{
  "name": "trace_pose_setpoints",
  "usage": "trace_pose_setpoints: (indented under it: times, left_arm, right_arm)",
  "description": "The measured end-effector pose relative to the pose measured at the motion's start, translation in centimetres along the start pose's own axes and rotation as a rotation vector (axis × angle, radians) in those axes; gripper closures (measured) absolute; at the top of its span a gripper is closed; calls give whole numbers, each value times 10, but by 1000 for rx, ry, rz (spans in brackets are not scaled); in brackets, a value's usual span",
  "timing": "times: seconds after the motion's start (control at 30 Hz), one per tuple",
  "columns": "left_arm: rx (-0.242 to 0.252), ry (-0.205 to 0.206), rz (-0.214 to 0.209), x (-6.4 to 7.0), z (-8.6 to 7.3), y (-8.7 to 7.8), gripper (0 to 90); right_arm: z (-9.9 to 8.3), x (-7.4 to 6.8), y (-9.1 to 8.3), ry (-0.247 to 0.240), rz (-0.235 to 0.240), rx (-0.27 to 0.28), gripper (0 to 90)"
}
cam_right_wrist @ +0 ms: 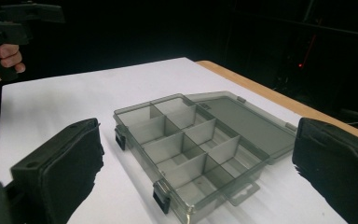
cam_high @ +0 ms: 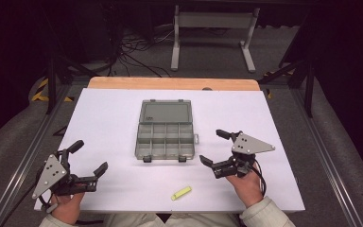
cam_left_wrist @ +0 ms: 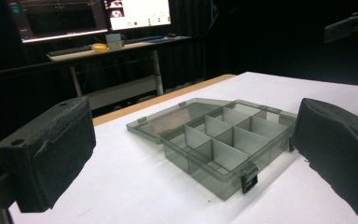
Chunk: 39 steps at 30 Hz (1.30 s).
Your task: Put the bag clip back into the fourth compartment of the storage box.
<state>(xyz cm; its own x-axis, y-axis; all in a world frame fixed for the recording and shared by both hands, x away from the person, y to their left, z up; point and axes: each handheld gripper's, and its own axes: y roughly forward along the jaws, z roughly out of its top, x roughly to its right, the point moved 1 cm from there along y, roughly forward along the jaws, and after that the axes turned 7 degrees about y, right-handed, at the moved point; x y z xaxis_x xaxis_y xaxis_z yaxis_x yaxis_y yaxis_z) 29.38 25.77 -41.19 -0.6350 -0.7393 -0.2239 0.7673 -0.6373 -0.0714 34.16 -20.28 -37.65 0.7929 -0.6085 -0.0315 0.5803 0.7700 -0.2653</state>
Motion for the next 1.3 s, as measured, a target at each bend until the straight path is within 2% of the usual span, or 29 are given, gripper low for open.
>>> trace_pose_setpoints:
  times: [0.3, 0.43, 0.6, 0.73, 0.9, 1.0, 1.17, 1.3]
  left_arm:
    - [7, 6, -4, 1, 1, 0, 0]
    - [6, 9, -8, 1, 1, 0, 0]
    - [5, 13, -9, 2, 1, 0, 0]
    - [4, 9, -12, 1, 1, 0, 0]
    - [4, 13, -11, 2, 1, 0, 0]
    - [3, 12, -11, 2, 1, -1, 0]
    - [3, 11, -10, 2, 1, -1, 0]
    - [4, 11, -13, 3, 2, 0, 0]
  right_arm:
    - [10, -9, 18, -18, 61, -23, 21]
    - [13, -14, 23, -14, 95, -16, 21]
    - [15, -20, 31, -18, 118, -24, 15]
    - [15, -22, 36, 11, 145, -42, 3]
    - [16, -27, 39, -31, 171, -99, 38]
    - [17, -27, 38, -38, 186, -116, 65]
    - [21, -28, 36, -60, 233, -183, 130]
    - [22, -30, 35, -82, 252, -230, 157]
